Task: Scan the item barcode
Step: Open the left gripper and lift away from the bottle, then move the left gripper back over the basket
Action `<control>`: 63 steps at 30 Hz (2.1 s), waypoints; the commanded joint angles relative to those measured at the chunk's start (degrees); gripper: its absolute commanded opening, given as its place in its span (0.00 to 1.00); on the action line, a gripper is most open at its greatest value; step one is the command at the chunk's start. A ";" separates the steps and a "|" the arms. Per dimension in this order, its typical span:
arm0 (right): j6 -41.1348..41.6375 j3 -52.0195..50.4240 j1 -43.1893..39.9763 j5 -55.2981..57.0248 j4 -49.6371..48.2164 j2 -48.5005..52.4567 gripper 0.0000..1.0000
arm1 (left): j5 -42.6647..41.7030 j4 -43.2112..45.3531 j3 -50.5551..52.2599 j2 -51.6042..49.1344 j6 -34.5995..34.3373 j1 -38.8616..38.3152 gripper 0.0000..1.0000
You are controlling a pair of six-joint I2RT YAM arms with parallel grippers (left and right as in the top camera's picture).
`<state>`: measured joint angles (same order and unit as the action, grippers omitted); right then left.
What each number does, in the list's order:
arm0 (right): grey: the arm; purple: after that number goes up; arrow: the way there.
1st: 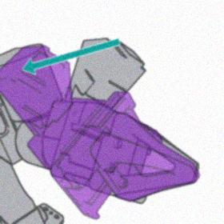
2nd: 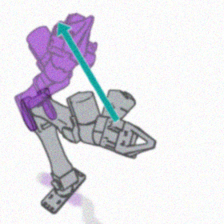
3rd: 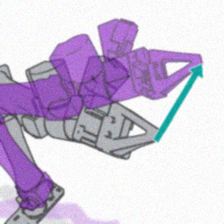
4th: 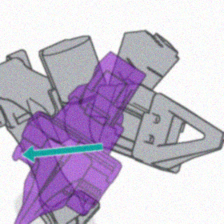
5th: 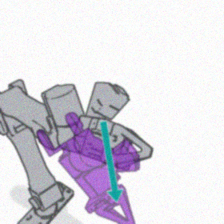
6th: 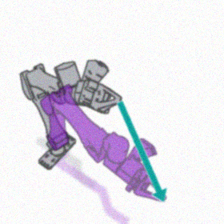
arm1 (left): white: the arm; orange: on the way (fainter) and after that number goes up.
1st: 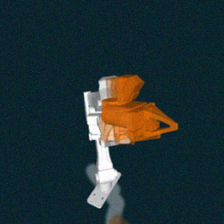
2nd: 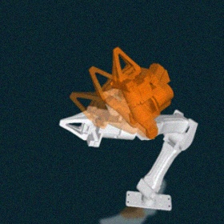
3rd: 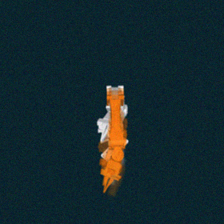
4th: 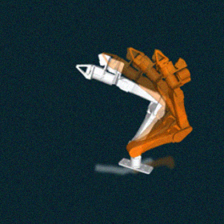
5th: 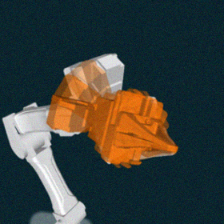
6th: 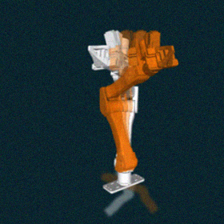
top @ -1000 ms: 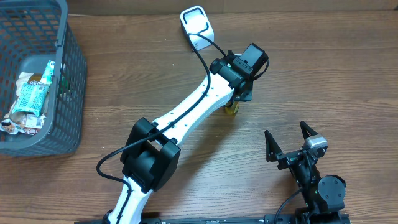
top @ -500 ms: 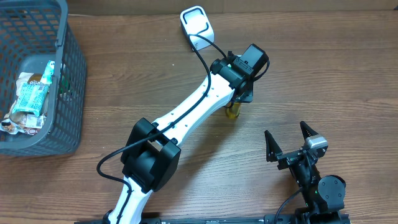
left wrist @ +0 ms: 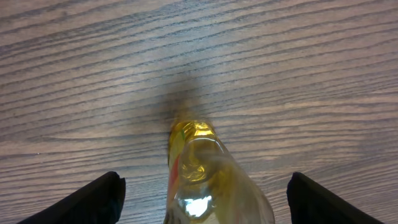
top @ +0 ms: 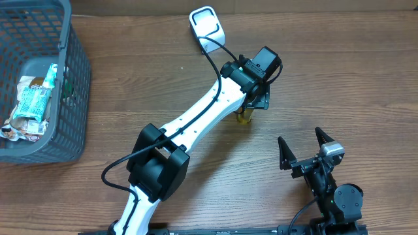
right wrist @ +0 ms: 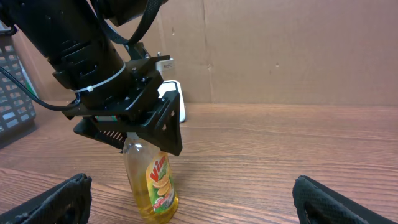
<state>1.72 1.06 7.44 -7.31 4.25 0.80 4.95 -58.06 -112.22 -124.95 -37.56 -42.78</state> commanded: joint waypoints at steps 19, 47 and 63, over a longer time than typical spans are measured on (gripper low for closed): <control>-0.09 -0.61 -0.13 -0.28 -0.20 -0.63 1.00 | 0.61 -0.68 -10.23 6.23 10.40 1.86 0.86; -0.09 -0.61 -0.11 -0.28 -0.22 -0.63 1.00 | 2.91 -23.41 -11.63 25.83 17.03 32.81 0.04; -0.09 -0.61 -0.13 -0.28 -0.22 -0.63 1.00 | 3.23 -24.46 -11.63 25.83 17.94 34.25 0.04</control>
<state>1.69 1.06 7.44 -7.29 4.27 0.80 7.60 -82.37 -122.74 -99.88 -20.78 -8.78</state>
